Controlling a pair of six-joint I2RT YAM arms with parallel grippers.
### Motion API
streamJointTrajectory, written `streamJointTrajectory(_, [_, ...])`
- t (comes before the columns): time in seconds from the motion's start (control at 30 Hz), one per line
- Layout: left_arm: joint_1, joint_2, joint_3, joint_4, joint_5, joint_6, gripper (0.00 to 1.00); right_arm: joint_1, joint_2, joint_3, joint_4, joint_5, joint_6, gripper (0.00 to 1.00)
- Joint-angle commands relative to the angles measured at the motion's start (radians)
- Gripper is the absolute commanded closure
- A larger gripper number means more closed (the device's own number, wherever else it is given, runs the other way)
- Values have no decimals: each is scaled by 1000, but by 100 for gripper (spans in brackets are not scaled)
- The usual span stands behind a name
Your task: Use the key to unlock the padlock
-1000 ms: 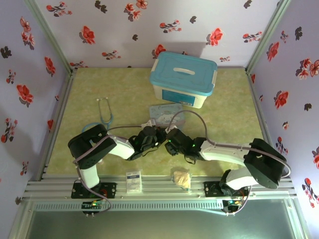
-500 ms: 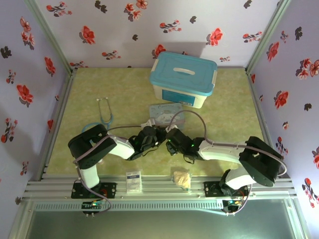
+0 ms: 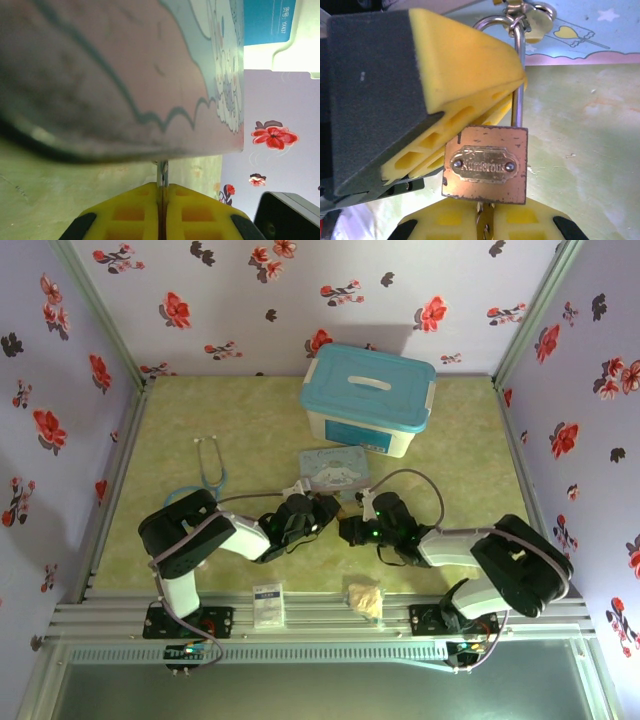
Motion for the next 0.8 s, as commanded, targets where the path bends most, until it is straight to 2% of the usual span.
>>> streamJointTrajectory(0.0, [-20,-21,-6,76,57,-1,100,-60,38,-32,222,-71,107,90])
streamJointTrajectory(0.07, [-20,-33,-7,58,52,9,100,-80,50,-35,227,-101,116,89])
streamJointTrajectory(0.13, [-20,-47,-10,32,42,15,100,-91,42,-39,200,-111,99,84])
streamJointTrajectory(0.37, [-11,-74,2,-21,22,25,100,-77,-208,-31,-286,76,-97,58])
streamJointTrajectory(0.53, [-5,-75,20,-23,20,27,100,-58,-306,3,-465,149,-146,56])
streamJointTrajectory(0.7, [-4,-70,28,-31,26,24,100,62,-269,94,-545,275,-188,56])
streamJointTrajectory(0.77, [-3,-68,28,-34,26,24,100,82,-246,114,-540,281,-189,59])
